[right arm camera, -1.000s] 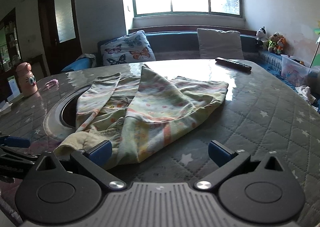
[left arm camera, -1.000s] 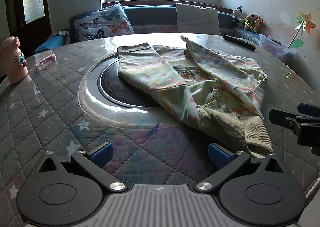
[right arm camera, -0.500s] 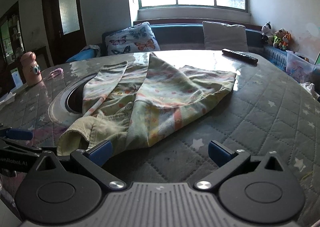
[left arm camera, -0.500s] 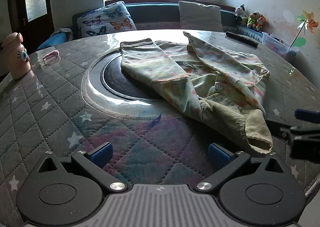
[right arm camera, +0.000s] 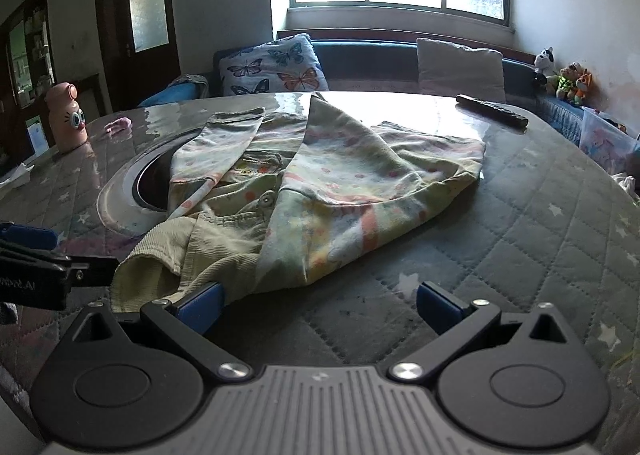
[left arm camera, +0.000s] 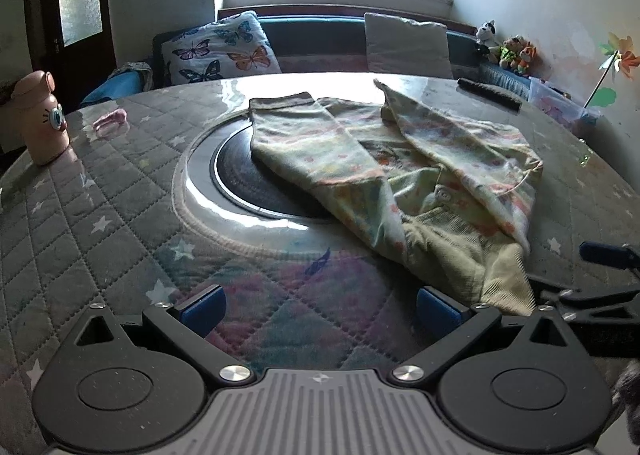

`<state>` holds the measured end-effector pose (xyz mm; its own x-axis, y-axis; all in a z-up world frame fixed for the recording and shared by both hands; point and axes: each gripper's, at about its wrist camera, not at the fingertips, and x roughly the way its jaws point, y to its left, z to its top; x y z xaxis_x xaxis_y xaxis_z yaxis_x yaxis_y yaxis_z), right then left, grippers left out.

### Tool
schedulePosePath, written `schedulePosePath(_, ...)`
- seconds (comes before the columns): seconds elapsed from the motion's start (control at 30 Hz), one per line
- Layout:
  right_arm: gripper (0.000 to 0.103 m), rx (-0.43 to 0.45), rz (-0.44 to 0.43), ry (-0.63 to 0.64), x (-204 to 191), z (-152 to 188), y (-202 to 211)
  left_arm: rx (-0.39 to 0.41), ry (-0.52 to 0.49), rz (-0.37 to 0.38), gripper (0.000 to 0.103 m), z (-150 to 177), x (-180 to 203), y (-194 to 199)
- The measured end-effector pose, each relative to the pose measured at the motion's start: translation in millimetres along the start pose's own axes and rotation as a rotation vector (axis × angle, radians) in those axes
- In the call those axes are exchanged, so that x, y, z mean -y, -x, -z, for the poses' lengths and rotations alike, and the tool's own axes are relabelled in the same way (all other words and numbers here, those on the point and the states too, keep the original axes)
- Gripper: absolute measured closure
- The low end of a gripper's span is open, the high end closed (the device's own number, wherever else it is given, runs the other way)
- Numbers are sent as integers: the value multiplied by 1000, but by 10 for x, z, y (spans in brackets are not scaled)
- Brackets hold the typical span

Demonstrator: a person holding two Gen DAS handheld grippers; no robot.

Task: Fold clothes
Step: 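Approach the crumpled striped shirt with both grippers open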

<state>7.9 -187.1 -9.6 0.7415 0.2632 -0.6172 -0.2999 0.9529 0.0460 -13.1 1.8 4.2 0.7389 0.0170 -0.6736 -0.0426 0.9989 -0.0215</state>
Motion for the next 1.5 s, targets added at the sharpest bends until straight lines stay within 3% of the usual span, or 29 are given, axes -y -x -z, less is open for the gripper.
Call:
schedulePosePath(0.3, 0, -35, -11, 34, -92, 32, -144, -3, -50, 13, 0, -54, 136, -57)
schedulePosePath(0.9, 0, -4, -12, 43, -9, -52, 58, -79, -54, 2, 0, 24, 105, -313)
schedulePosePath(1.5, 0, -58, -77, 6, 70, -82, -237, -64, -82, 23, 0, 33, 80, -328)
